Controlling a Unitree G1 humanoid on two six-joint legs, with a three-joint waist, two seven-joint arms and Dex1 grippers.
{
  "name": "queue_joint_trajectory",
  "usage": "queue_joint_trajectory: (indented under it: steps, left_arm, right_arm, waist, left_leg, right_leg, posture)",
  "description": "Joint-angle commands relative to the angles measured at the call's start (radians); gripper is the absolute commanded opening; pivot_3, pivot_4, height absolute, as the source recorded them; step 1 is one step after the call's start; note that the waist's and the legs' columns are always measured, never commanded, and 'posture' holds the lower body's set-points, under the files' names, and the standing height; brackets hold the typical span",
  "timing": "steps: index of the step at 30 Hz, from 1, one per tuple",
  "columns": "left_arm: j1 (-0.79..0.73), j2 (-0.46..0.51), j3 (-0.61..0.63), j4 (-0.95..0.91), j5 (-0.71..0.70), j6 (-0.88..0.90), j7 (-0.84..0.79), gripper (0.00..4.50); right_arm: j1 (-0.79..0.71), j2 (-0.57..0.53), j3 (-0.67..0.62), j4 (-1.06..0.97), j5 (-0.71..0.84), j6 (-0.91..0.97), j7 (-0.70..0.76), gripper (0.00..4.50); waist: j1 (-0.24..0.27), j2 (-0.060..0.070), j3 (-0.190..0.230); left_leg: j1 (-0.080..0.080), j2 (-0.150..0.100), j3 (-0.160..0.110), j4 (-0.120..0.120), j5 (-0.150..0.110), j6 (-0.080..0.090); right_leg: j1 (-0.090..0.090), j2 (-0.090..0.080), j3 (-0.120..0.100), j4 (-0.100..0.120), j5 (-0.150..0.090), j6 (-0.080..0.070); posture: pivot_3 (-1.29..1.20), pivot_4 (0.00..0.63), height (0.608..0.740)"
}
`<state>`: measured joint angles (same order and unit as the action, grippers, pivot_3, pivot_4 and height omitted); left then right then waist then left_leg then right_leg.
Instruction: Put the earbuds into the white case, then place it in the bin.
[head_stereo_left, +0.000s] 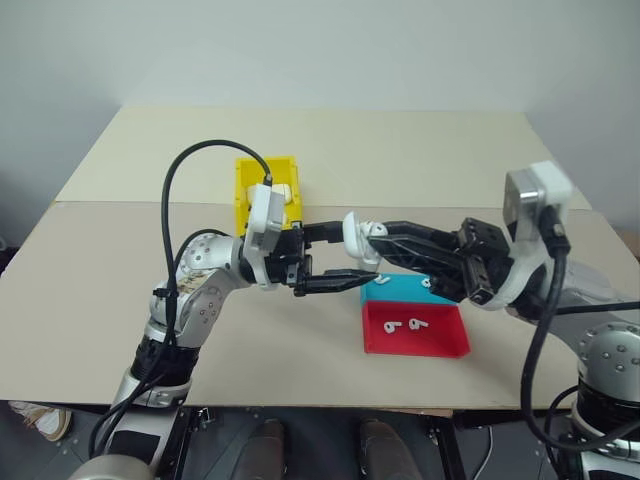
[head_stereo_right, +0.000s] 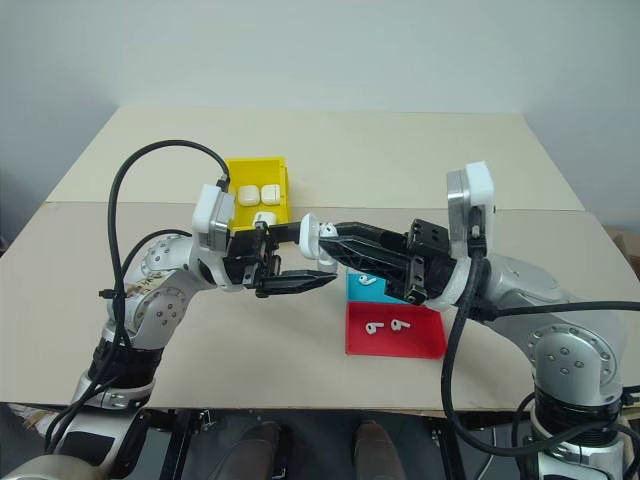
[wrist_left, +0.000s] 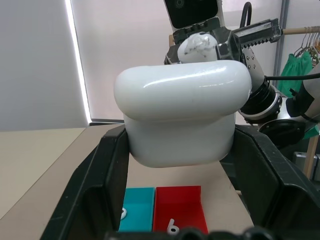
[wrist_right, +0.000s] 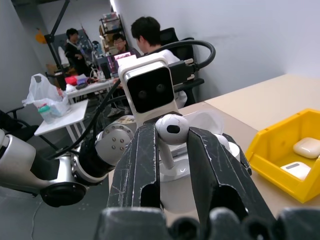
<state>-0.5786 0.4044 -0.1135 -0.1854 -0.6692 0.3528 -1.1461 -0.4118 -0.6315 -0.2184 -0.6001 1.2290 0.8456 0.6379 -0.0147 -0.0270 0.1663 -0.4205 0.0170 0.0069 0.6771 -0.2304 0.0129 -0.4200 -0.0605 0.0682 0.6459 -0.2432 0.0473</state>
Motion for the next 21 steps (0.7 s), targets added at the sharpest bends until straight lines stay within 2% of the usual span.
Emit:
queue_joint_trajectory:
  steps: [1, 8, 17, 21]
  left_arm:
    - [-0.004, -0.003, 0.012, -0.037, -0.001, -0.005, 0.007, 2.76]
    - [-0.005, -0.007, 0.011, -0.036, 0.001, -0.01, 0.01, 2.76]
    - [-0.003, -0.009, 0.016, -0.034, 0.003, -0.011, 0.008, 2.76]
    - [0.004, -0.01, 0.015, -0.04, 0.002, -0.007, 0.012, 2.76]
  right_arm:
    - [0.001, -0.018, 0.007, -0.03, -0.022, -0.035, 0.019, 0.61]
    - [0.008, -0.037, 0.039, -0.025, -0.083, -0.051, 0.033, 0.61]
    - [0.03, -0.073, 0.039, -0.022, -0.101, -0.066, 0.074, 3.65]
    - [0.05, -0.09, 0.009, -0.03, -0.067, -0.075, 0.1, 3.65]
  waist:
    - [0.0, 0.0, 0.0]
    - [0.0, 0.0, 0.0]
    - [0.0, 0.0, 0.0]
    - [0.0, 0.0, 0.0]
  left_leg:
    - [0.0, 0.0, 0.0, 0.0, 0.0, 0.0]
    - [0.0, 0.0, 0.0, 0.0, 0.0, 0.0]
    - [0.0, 0.0, 0.0, 0.0, 0.0, 0.0]
    - [0.0, 0.0, 0.0, 0.0, 0.0, 0.0]
  right_leg:
    - [0.0, 0.0, 0.0, 0.0, 0.0, 0.0]
    - [0.0, 0.0, 0.0, 0.0, 0.0, 0.0]
    - [0.0, 0.0, 0.0, 0.0, 0.0, 0.0]
    - [0.0, 0.0, 0.0, 0.0, 0.0, 0.0]
  posture:
    - [0.0, 0.15, 0.74]
    - [0.0, 0.15, 0.74]
    - [0.0, 0.15, 0.74]
    - [0.0, 0.15, 0.74]
